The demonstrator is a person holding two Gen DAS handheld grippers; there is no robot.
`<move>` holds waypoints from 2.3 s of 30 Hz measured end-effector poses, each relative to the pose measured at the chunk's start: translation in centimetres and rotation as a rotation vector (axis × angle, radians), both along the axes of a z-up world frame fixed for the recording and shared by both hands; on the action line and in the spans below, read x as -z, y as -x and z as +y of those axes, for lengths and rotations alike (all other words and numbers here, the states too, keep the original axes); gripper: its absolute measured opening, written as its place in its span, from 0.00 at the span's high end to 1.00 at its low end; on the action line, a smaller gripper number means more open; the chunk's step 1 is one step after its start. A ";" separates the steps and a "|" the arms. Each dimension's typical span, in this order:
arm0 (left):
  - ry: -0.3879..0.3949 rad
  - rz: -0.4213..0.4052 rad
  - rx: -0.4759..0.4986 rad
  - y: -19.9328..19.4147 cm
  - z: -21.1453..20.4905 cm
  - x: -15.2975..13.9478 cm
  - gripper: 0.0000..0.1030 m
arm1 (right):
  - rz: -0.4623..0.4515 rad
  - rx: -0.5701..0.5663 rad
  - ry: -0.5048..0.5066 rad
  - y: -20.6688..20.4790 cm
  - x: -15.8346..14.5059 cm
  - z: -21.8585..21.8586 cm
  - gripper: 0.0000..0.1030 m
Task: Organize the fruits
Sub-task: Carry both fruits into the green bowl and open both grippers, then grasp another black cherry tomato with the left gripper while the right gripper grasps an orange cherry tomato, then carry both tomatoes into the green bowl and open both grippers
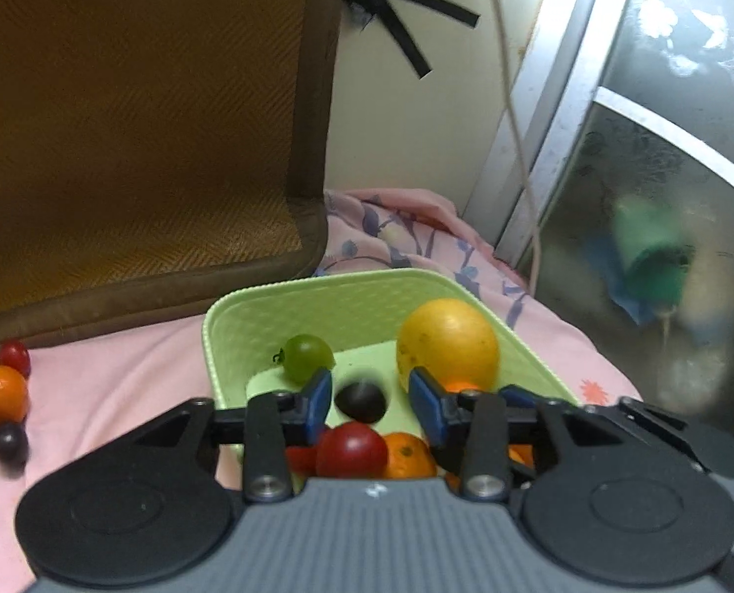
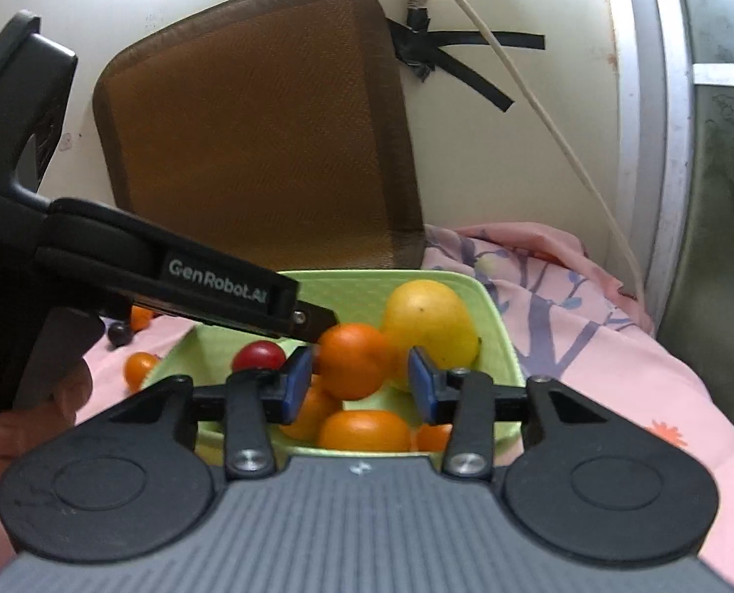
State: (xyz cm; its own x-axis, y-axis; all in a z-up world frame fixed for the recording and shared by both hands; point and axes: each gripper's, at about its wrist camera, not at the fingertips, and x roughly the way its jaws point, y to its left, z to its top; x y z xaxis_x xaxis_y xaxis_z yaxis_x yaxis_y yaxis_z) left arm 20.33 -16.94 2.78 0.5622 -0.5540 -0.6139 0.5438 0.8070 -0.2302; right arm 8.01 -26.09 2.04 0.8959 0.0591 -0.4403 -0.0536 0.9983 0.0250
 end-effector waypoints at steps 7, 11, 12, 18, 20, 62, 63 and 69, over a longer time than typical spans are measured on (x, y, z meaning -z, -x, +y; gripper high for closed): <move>0.089 -0.041 -0.060 1.2 5.6 -1.6 0.64 | -0.055 0.030 -0.072 1.1 -0.9 -1.1 0.56; 0.088 -0.089 -0.198 2.1 12.9 -2.5 0.62 | -0.091 -0.002 -0.107 1.9 -1.7 -0.1 0.56; 0.077 -0.087 -0.240 2.1 14.7 -2.3 0.62 | -0.098 -0.020 -0.122 1.9 -2.0 0.3 0.56; 0.015 -0.017 -0.400 1.0 21.3 -0.4 0.62 | -0.045 -0.205 -0.088 2.1 -2.0 7.0 0.57; 0.010 -0.012 -0.402 0.5 21.4 0.0 0.62 | -0.006 -0.236 -0.034 1.2 -1.3 9.2 0.60; -0.096 -0.127 0.037 18.4 8.9 3.4 0.74 | 0.098 -0.102 0.034 13.4 1.9 6.2 0.69; -0.104 -0.130 0.031 18.7 8.8 3.6 0.73 | 0.096 -0.102 0.030 13.4 1.9 6.1 0.69; -0.142 -0.174 0.016 20.1 9.1 3.2 0.66 | 0.087 -0.102 0.012 14.1 2.0 5.8 0.69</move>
